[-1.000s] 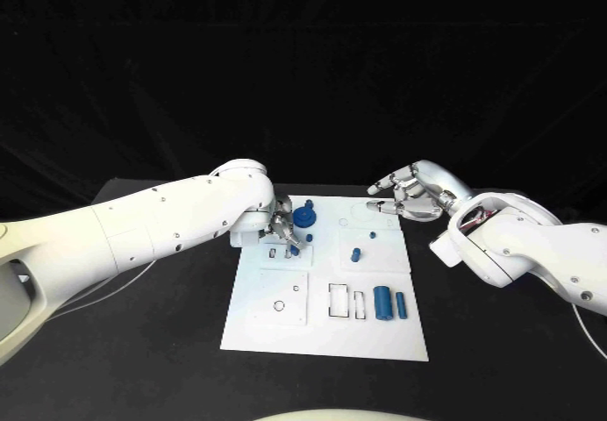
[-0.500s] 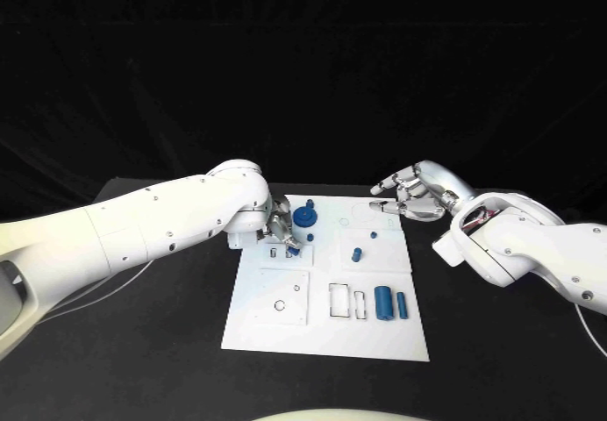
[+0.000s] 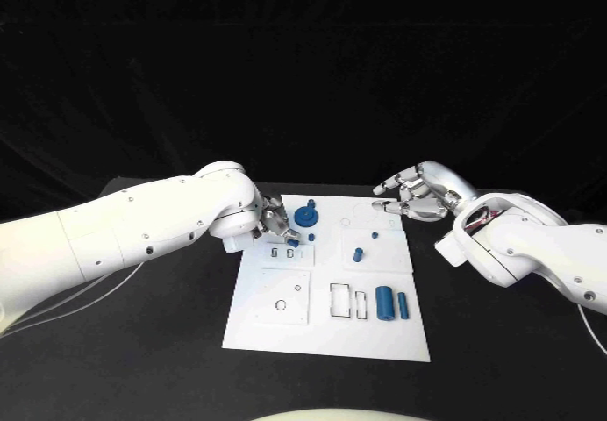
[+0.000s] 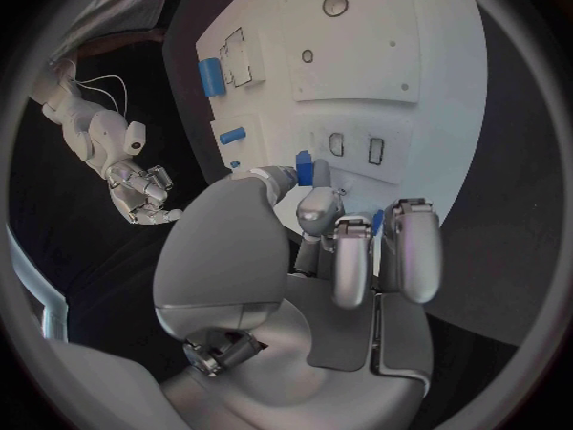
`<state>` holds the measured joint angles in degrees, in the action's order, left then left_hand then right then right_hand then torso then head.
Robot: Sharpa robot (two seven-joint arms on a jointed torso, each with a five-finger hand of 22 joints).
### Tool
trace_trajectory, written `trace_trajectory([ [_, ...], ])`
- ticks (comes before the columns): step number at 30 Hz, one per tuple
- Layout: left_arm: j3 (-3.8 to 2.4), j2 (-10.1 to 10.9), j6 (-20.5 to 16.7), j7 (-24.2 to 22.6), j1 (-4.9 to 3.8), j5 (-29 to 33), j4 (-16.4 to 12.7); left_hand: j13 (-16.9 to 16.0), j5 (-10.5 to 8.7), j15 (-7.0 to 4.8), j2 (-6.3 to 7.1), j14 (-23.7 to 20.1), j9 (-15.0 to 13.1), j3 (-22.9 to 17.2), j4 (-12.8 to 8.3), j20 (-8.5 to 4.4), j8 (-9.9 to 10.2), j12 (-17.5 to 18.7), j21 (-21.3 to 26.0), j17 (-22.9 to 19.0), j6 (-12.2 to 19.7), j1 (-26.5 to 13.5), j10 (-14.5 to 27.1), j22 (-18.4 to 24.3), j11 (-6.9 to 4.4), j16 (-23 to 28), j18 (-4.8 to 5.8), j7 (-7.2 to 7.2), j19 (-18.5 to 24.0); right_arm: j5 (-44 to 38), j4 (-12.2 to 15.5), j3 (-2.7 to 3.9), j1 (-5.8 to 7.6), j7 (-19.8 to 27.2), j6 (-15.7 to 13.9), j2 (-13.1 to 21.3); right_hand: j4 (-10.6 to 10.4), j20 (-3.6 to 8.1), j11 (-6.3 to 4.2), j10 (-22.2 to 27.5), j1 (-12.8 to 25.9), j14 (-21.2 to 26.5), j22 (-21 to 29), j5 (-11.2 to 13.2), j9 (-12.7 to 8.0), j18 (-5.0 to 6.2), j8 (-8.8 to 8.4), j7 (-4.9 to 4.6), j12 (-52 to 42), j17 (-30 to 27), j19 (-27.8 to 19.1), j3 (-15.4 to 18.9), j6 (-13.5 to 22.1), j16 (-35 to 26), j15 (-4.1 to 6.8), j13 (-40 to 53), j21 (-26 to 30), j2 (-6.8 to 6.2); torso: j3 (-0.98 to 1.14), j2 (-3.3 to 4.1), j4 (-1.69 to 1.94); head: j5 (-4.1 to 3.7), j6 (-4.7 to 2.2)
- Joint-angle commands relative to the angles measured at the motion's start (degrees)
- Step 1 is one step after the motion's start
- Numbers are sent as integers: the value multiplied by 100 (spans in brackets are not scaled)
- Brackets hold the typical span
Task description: Assemble the parts on the task board
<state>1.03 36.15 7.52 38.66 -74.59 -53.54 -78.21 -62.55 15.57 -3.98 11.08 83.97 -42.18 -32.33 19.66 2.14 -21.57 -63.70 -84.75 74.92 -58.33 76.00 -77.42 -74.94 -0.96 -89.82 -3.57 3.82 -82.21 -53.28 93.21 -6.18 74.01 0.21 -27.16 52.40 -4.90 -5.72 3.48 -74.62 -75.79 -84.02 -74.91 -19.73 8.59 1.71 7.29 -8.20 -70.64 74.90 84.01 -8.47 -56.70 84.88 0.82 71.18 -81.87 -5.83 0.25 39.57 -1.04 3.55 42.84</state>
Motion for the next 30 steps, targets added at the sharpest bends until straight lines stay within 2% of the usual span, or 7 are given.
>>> trace_trajectory([
  [1, -1, 75, -510, 50, 69, -302, -152, -10, -39, -22, 0, 603, -21, -1219, -1258, -6, -30, -13, -25, 1508, -7, -55, -34, -326, -3, -18, 86, -38, 1, -67, 5, -1, -7, 15, 56, 18, 28, 19, -10, -13, -41, -367, -904, -26, 8, 62, 21, -6, -21, 576, 9, 7, -36, -37, -6, 1, 11, -2, -1, -2, 9, 4, 22],
  [4, 0, 130, -643, 69, 140, -501, -243, -11, -38, -24, 1, 603, -33, -1233, -1272, -7, -35, -15, -23, 1508, -11, -65, -40, -322, -5, -18, 85, -40, 4, -66, 9, -1, -8, 16, 54, 30, 28, 19, -10, -13, -41, -367, -904, -26, 8, 62, 21, -6, -21, 576, 9, 7, -36, -37, -6, 1, 11, -2, -3, -3, 15, -1, 41],
  [8, 0, 185, -860, 71, 257, -802, -354, -10, -35, -27, 1, 603, -54, -1265, -1290, -11, -46, -17, -26, 1508, -17, -86, -48, -327, -9, -18, 86, -45, -1, -66, 12, -1, -11, 21, 53, 48, 28, 19, -10, -13, -41, -367, -904, -26, 8, 62, 21, -6, -21, 576, 9, 7, -36, -37, -6, 1, 11, -2, -9, -14, 48, -33, 66],
  [14, 0, 199, -1054, 59, 372, -1070, -413, -47, -35, -36, 21, 603, -99, -1326, -1327, -19, -66, -60, -36, 1508, -29, -141, -85, -347, -19, -18, 90, -55, -16, -66, 15, -2, -15, 28, 60, 62, 23, 20, -10, -12, -31, -367, -899, -30, 9, 64, 23, -6, -19, 577, 4, 12, -37, -37, -7, -2, 19, -4, -1, -10, 32, -11, 73],
  [18, 0, 184, -1106, 66, 417, -1163, -425, -41, -35, -38, 22, 603, -111, -1345, -1333, -22, -71, -57, -36, 1508, -33, -159, -88, -348, -21, -18, 90, -58, -17, -66, 12, -3, -20, 26, 69, 74, 21, 20, -10, -11, -28, -365, -899, -31, 9, 64, 23, -6, -17, 569, 4, 14, -37, -42, -7, -4, 19, -4, -11, -8, 35, -21, 71],
  [23, 0, 175, -1075, 81, 449, -1232, -441, -40, -35, -40, 26, 603, -122, -1359, -1339, -24, -77, -57, -41, 1508, -37, -175, -92, -358, -24, -18, 92, -61, -24, -66, 12, -4, -25, 26, 78, 81, 21, 20, -10, -11, -28, -365, -899, -31, 9, 64, 23, -6, -17, 569, 4, 14, -37, -42, -7, -4, 19, -4, 3, -7, 29, -12, 75],
  [30, 1, 145, -770, 175, 468, -1260, -451, -37, -38, -44, 42, 603, -141, -1378, -1351, -26, -85, -58, -45, 1508, -42, -203, -98, -368, -29, -18, 94, -66, -32, -66, 17, -5, -30, 28, 93, 81, 20, 20, -11, -15, -26, -366, -904, -33, 10, 62, 24, -5, -22, 572, 10, 15, -38, -40, -7, 0, 12, -4, 5, -6, 24, -11, 91],
])
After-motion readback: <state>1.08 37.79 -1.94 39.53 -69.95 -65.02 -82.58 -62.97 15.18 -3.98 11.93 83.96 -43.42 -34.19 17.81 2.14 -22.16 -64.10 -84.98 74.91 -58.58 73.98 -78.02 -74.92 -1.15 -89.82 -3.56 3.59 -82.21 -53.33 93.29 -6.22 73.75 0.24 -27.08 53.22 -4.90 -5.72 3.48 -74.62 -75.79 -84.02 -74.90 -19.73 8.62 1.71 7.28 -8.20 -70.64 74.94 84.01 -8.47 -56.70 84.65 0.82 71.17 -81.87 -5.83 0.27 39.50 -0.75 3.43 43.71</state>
